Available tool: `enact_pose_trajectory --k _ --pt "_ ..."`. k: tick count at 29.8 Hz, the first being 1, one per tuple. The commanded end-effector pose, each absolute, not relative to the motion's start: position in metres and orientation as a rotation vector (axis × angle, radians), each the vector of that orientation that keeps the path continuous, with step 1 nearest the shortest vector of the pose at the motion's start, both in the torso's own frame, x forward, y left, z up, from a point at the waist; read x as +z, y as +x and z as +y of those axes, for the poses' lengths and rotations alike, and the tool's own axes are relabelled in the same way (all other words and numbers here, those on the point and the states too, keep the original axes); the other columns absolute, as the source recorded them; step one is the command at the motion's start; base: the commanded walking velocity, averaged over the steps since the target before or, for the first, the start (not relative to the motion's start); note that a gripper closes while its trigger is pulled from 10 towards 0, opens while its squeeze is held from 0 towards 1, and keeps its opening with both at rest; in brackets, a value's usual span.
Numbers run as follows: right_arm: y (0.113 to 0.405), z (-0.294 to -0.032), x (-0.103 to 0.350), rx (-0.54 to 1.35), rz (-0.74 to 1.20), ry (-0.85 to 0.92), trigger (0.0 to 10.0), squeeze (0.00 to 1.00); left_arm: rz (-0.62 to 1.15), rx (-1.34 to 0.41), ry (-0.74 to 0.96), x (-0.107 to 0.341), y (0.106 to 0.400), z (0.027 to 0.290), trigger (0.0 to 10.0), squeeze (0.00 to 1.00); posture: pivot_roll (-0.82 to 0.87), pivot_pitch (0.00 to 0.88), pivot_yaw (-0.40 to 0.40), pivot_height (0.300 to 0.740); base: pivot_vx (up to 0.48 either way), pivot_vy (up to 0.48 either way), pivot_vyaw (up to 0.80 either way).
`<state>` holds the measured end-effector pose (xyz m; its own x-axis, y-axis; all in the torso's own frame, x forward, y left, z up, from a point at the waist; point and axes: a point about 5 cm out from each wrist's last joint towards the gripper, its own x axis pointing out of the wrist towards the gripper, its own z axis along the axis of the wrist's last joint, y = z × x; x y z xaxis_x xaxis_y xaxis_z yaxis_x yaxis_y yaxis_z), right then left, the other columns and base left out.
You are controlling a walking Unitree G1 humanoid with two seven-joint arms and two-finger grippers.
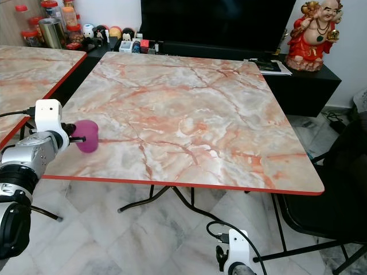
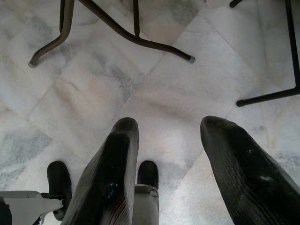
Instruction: Setting the table
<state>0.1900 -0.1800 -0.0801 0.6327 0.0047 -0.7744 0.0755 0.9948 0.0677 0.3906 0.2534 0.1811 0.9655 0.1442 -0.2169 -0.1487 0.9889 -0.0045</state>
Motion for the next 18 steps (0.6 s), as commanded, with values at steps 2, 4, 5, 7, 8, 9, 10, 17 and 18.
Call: enact_pose_trajectory --k 2,4,5,7,8,9,10,17,18 --pt "0.191 -0.183 -0.079 -0.050 0.882 0.093 10.0 0.00 0.126 0.175 -0.070 0.200 0.394 0.254 0.0 0.00 -0.06 0.000 -0.075 0.740 0.000 0.000 0.00" --pt "0.192 -0.183 -0.079 -0.049 0.882 0.093 10.0 0.00 0.077 0.178 -0.104 0.205 0.394 0.255 0.0 0.00 -0.05 0.000 -0.075 0.740 0.000 0.000 0.00" --pt "0.192 -0.183 -0.079 -0.049 0.881 0.093 10.0 0.00 0.026 0.168 -0.119 0.211 0.394 0.255 0.0 0.00 -0.05 0.000 -0.075 0.740 0.000 0.000 0.00" --pt "0.192 -0.183 -0.079 -0.048 0.879 0.092 10.0 0.00 -0.149 0.158 -0.153 0.231 0.392 0.254 10.0 0.00 -0.05 0.000 -0.076 0.740 0.000 0.000 0.00" --pt "0.193 -0.183 -0.079 -0.047 0.879 0.092 10.0 0.00 -0.169 0.160 -0.162 0.233 0.392 0.254 10.0 0.00 -0.05 0.000 -0.077 0.740 0.000 0.000 0.00" --pt "0.193 -0.183 -0.078 -0.047 0.879 0.092 10.0 0.00 -0.180 0.161 -0.166 0.234 0.391 0.254 10.0 0.00 -0.05 0.000 -0.077 0.740 0.000 0.000 0.00" --pt "0.193 -0.183 -0.078 -0.047 0.879 0.092 10.0 0.00 -0.193 0.168 -0.170 0.234 0.391 0.254 10.0 0.00 -0.05 0.000 -0.077 0.740 0.000 0.000 0.00" --pt "0.195 -0.183 -0.077 -0.051 0.873 0.094 10.0 0.00 -0.272 0.195 -0.214 0.222 0.385 0.239 10.0 0.00 -0.05 0.000 -0.076 0.740 0.000 0.000 0.00" --pt "0.195 -0.183 -0.077 -0.051 0.873 0.094 10.0 0.00 -0.268 0.196 -0.220 0.218 0.385 0.236 10.0 0.00 -0.05 0.000 -0.076 0.740 0.000 0.000 0.00"
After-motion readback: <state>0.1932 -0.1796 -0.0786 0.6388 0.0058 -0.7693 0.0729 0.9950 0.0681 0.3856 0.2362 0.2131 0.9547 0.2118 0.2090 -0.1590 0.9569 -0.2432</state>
